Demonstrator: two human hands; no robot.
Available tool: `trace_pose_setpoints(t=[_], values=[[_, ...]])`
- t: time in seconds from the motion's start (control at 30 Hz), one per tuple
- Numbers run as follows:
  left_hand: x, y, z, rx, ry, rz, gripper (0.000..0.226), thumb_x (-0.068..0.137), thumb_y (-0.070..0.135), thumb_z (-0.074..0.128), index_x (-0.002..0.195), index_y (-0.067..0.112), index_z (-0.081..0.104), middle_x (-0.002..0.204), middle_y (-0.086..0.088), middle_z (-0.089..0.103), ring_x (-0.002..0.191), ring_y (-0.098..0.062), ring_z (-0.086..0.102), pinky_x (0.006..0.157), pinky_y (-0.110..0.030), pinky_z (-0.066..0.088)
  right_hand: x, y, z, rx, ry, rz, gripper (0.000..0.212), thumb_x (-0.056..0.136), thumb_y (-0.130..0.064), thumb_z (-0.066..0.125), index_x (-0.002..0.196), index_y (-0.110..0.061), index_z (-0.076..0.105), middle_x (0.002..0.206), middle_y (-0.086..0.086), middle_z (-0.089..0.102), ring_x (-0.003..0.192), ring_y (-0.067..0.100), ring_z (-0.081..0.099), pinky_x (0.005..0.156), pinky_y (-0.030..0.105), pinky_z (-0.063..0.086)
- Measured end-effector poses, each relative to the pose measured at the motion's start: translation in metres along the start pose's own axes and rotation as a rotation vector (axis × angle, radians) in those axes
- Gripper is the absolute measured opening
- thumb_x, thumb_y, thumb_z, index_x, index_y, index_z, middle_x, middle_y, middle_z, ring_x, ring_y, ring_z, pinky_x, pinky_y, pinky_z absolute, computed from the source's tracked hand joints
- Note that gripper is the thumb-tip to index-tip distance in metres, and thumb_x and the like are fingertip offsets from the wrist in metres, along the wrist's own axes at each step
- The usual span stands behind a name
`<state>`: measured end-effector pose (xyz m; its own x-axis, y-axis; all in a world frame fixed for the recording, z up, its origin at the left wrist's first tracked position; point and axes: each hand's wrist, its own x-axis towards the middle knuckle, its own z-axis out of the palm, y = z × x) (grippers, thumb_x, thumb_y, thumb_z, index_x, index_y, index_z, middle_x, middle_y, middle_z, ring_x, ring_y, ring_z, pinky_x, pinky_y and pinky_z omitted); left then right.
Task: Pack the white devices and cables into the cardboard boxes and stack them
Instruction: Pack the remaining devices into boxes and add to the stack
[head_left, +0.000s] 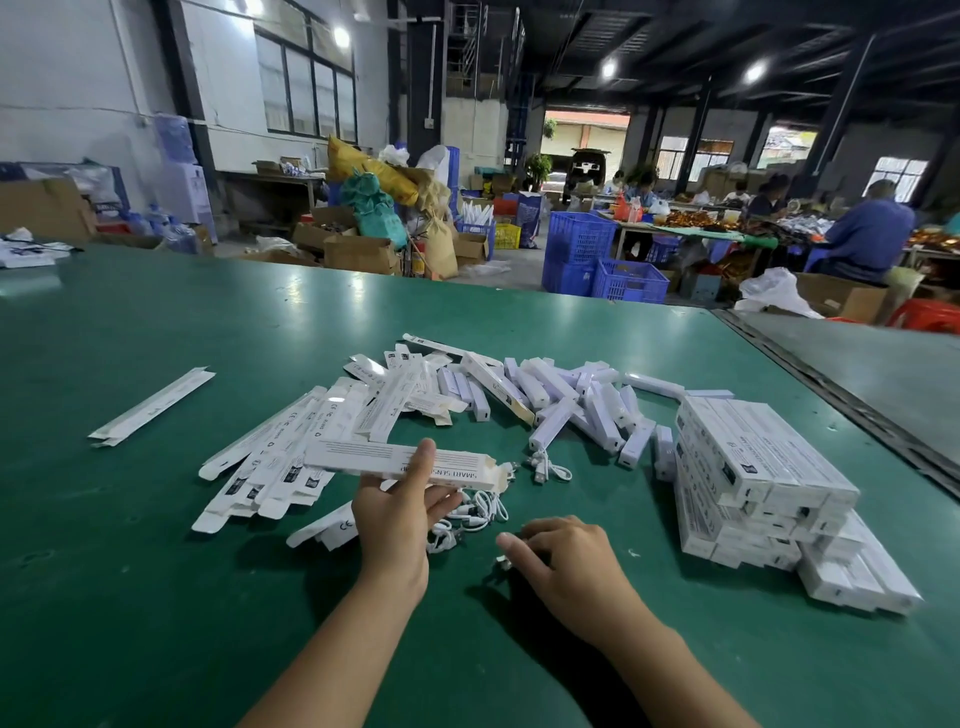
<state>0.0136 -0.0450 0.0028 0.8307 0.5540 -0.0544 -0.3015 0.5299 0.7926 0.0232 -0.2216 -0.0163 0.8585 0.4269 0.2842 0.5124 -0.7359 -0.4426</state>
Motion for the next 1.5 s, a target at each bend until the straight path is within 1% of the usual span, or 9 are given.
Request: trace_pose_setpoints(t=[0.13,0.27,0.37,0.6,0.8,1.03,1.23,1.37,1.5], values=[[-0.002,0.000,0.000,0.004,-0.004,-0.013,0.027,0.089,0.016,0.072,0.112,0.011,0.058,0.090,-0.009,0.074,0.068,-0.022,0.075,0.054,-0.027,0.058,-0.001,-0.004,0.003,-0.070,-0.013,0.001,0.049,0.087,-0.060,0.059,0.081,-0.014,0.075,0.089,-0.004,0.068,0.090,0.015,0.055,0.085,0.027,0.042],[-0.002,0.001,0.000,0.010,-0.003,-0.021,0.022,0.088,0.016,0.073,0.105,0.014,0.059,0.087,-0.007,0.074,0.066,-0.021,0.074,0.053,-0.026,0.058,-0.006,-0.001,0.001,-0.042,-0.045,0.005,0.035,0.084,-0.051,0.063,0.090,-0.018,0.075,0.115,-0.001,0.069,0.114,0.013,0.054,0.093,0.024,0.040],[-0.003,0.002,0.001,0.015,0.000,-0.024,0.023,0.089,0.016,0.073,0.107,0.012,0.059,0.088,-0.008,0.074,0.066,-0.021,0.074,0.053,-0.026,0.057,-0.007,0.001,-0.005,-0.055,-0.098,-0.025,0.029,0.085,-0.047,0.063,0.096,-0.022,0.073,0.126,-0.009,0.065,0.125,0.006,0.049,0.096,0.018,0.036],[-0.002,0.001,0.000,0.024,-0.020,-0.027,0.028,0.089,0.016,0.072,0.113,0.010,0.059,0.076,0.002,0.076,0.065,-0.019,0.074,0.052,-0.025,0.057,-0.009,-0.002,-0.017,-0.137,-0.148,0.086,0.060,0.079,-0.063,0.059,0.133,-0.041,0.047,0.123,-0.010,0.055,0.114,0.012,0.054,0.094,0.028,0.047],[-0.003,0.001,0.000,0.018,-0.022,-0.027,0.032,0.089,0.015,0.072,0.116,0.008,0.058,0.073,0.004,0.075,0.065,-0.020,0.074,0.052,-0.025,0.057,-0.006,0.001,-0.015,-0.189,-0.163,-0.057,0.057,0.086,-0.058,0.055,0.136,-0.030,0.055,0.139,-0.016,0.052,0.126,0.007,0.042,0.104,0.024,0.039],[-0.004,0.000,0.000,0.025,-0.014,-0.041,0.024,0.087,0.016,0.073,0.106,0.011,0.058,0.075,0.002,0.074,0.063,-0.018,0.073,0.051,-0.025,0.057,-0.006,-0.002,-0.005,-0.190,-0.175,-0.107,0.049,0.089,-0.046,0.053,0.131,-0.024,0.059,0.134,-0.005,0.052,0.123,0.015,0.042,0.104,0.017,0.030],[-0.002,0.000,-0.002,0.038,-0.015,-0.032,0.021,0.088,0.017,0.073,0.104,0.011,0.060,0.073,0.001,0.074,0.063,-0.018,0.072,0.052,-0.026,0.058,-0.010,-0.006,-0.008,-0.239,-0.120,-0.150,0.039,0.084,-0.044,0.046,0.110,-0.023,0.067,0.111,-0.004,0.064,0.104,0.019,0.051,0.090,0.021,0.043],[-0.002,-0.001,-0.001,0.036,-0.014,-0.034,0.019,0.087,0.018,0.074,0.100,0.013,0.060,0.070,0.003,0.073,0.061,-0.017,0.072,0.051,-0.025,0.057,-0.012,-0.009,-0.006,-0.246,-0.104,-0.142,0.043,0.082,-0.043,0.047,0.116,-0.023,0.065,0.110,-0.005,0.065,0.103,0.019,0.053,0.083,0.029,0.050],[-0.002,0.000,0.000,0.045,-0.019,-0.032,0.019,0.088,0.018,0.073,0.101,0.013,0.060,0.078,-0.003,0.074,0.061,-0.018,0.072,0.050,-0.024,0.056,-0.011,-0.012,-0.005,-0.190,-0.124,-0.122,0.040,0.082,-0.035,0.052,0.118,-0.019,0.064,0.111,0.000,0.063,0.104,0.021,0.054,0.087,0.030,0.047]])
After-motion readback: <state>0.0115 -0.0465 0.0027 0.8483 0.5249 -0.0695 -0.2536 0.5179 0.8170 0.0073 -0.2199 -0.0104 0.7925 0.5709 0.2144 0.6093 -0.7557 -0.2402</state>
